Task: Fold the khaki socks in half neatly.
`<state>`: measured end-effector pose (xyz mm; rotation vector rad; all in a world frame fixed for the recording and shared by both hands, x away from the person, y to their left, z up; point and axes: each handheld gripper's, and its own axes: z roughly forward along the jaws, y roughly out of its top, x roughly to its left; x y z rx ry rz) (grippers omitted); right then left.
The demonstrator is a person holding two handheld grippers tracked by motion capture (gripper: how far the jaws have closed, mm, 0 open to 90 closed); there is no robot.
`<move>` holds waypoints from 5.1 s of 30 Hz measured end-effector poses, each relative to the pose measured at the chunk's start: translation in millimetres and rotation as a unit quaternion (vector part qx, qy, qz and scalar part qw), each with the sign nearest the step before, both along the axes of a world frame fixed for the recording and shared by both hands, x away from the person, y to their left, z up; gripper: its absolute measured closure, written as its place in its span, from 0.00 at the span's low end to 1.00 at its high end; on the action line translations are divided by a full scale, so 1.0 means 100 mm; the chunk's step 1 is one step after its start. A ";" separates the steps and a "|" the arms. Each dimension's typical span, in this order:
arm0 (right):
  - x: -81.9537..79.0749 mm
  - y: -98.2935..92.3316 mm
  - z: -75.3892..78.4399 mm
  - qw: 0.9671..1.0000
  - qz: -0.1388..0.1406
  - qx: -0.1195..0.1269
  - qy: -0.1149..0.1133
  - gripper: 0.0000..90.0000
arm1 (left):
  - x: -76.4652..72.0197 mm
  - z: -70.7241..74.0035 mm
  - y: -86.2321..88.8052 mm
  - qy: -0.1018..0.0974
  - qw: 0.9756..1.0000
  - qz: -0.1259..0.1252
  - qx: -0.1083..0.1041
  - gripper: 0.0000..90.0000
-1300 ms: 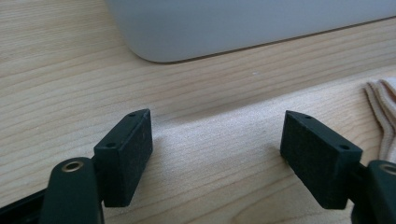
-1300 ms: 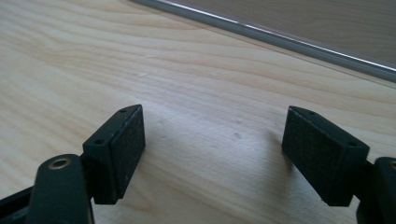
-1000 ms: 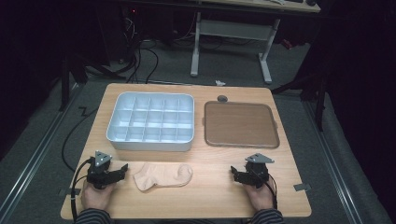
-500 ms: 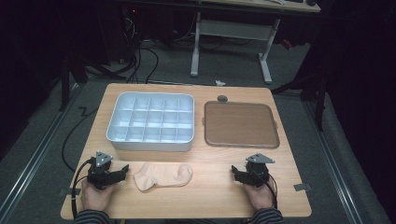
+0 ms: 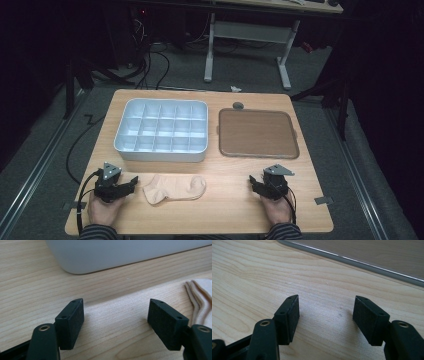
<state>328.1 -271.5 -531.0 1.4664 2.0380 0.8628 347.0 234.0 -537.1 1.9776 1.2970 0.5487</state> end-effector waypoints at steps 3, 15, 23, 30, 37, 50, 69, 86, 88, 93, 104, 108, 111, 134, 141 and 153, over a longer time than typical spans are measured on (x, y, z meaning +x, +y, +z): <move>0.00 0.00 0.00 1.000 -0.005 -0.001 0.000 0.40 | -0.02 0.00 -0.01 -0.006 1.000 -0.006 -0.002 0.33; -0.05 0.04 0.04 1.000 0.006 0.017 0.003 0.53 | -0.17 0.07 0.08 -0.006 0.997 -0.021 -0.076 0.35; -0.12 0.16 0.13 0.999 0.030 0.040 0.001 0.56 | -0.28 0.16 -0.01 0.003 0.995 -0.050 -0.084 0.37; -0.16 0.32 0.20 0.996 0.057 0.067 -0.004 0.58 | -0.30 0.17 -0.14 0.010 0.993 -0.066 -0.096 0.39; -0.16 0.52 0.24 0.993 0.095 0.066 0.001 0.59 | -0.28 0.14 -0.28 0.018 0.994 -0.078 -0.078 0.41; -0.10 0.96 0.25 0.985 0.150 0.084 0.010 0.61 | -0.26 0.11 -0.43 0.029 0.994 -0.087 -0.066 0.47; 0.11 1.36 0.18 0.982 0.166 0.079 0.037 0.63 | -0.24 0.09 -0.50 0.033 0.994 -0.089 -0.045 0.52; 0.16 1.41 0.07 0.981 0.170 0.065 0.068 0.74 | -0.25 0.08 -0.57 0.027 0.995 -0.095 -0.011 0.61; 0.15 1.42 0.06 0.981 0.175 0.057 0.062 0.76 | -0.25 0.08 -0.57 0.027 0.995 -0.097 -0.010 0.61; 0.12 1.46 0.06 0.979 0.190 0.040 0.054 0.85 | -0.25 0.08 -0.57 0.026 0.995 -0.099 -0.008 0.61; 0.09 1.46 0.04 0.977 0.201 0.044 0.050 0.94 | -0.26 0.08 -0.58 0.033 0.993 -0.109 -0.026 0.82; 0.08 1.47 0.04 0.977 0.202 0.043 0.044 0.96 | -0.25 0.08 -0.57 0.038 0.992 -0.112 -0.035 0.87; 0.08 1.46 0.04 0.978 0.202 0.041 0.040 0.97 | -0.23 0.07 -0.55 0.052 0.990 -0.115 -0.064 0.89; -0.08 1.09 0.16 0.983 0.172 0.061 0.024 0.98 | -0.19 0.19 -0.80 0.056 0.979 -0.162 -0.112 0.91; -0.11 0.96 0.22 0.985 0.162 0.060 0.017 0.98 | -0.18 0.20 -0.92 0.053 0.977 -0.173 -0.116 0.91; -0.14 0.72 0.24 0.989 0.135 0.065 0.009 0.98 | -0.08 0.20 -1.14 0.051 0.974 -0.184 -0.126 0.91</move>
